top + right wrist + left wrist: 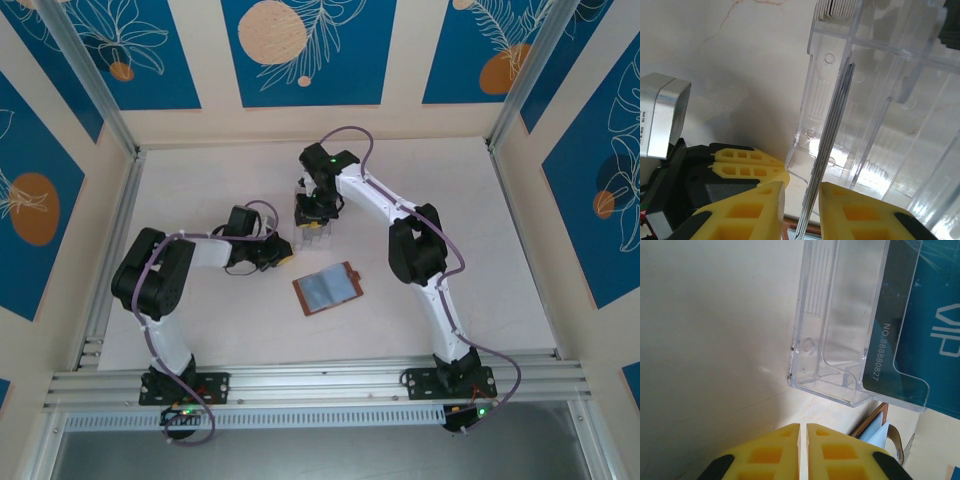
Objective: Put the credit cards into the card holder
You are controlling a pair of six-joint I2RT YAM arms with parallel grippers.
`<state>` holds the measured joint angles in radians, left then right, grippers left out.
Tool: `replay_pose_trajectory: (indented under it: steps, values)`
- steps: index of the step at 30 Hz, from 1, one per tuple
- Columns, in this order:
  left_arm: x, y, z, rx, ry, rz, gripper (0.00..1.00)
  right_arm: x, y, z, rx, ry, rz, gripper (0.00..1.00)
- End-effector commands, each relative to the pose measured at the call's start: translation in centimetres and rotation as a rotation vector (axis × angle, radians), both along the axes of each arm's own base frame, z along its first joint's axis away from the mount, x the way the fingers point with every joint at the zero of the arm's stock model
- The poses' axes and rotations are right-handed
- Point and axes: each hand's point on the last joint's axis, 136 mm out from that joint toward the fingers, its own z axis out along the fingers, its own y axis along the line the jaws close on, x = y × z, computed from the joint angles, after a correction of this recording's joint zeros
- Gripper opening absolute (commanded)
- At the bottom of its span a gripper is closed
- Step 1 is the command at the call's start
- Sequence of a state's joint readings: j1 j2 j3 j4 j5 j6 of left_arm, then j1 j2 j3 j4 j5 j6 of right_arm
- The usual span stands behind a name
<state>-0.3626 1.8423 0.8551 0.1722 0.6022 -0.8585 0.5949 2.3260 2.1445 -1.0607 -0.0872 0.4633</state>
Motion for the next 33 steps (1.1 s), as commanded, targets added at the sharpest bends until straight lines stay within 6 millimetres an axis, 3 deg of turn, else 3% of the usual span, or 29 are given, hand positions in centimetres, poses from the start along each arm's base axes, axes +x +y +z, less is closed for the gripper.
replay_pose_trajectory:
  steps: [1, 16, 21, 26, 33]
  values:
    - [0.8, 0.1, 0.3, -0.017, -0.003, 0.003, 0.10, -0.4, 0.1, 3.0, 0.058, -0.020, 0.000, 0.25]
    - [0.7, 0.1, 0.2, -0.016, 0.000, 0.005, 0.10, -0.6, -0.4, 3.1, 0.056, -0.020, -0.005, 0.23]
    - [1.2, 0.3, 1.6, -0.034, -0.026, 0.013, 0.10, -0.4, -1.2, 1.9, -0.023, -0.014, -0.018, 0.24]
    - [2.2, 0.7, 3.9, -0.101, -0.048, 0.045, 0.10, -0.3, -2.1, 2.2, -0.098, -0.069, -0.019, 0.32]
    - [3.5, 0.6, 6.2, -0.119, -0.087, 0.053, 0.10, 0.4, -2.4, 1.8, -0.168, -0.087, -0.013, 0.33]
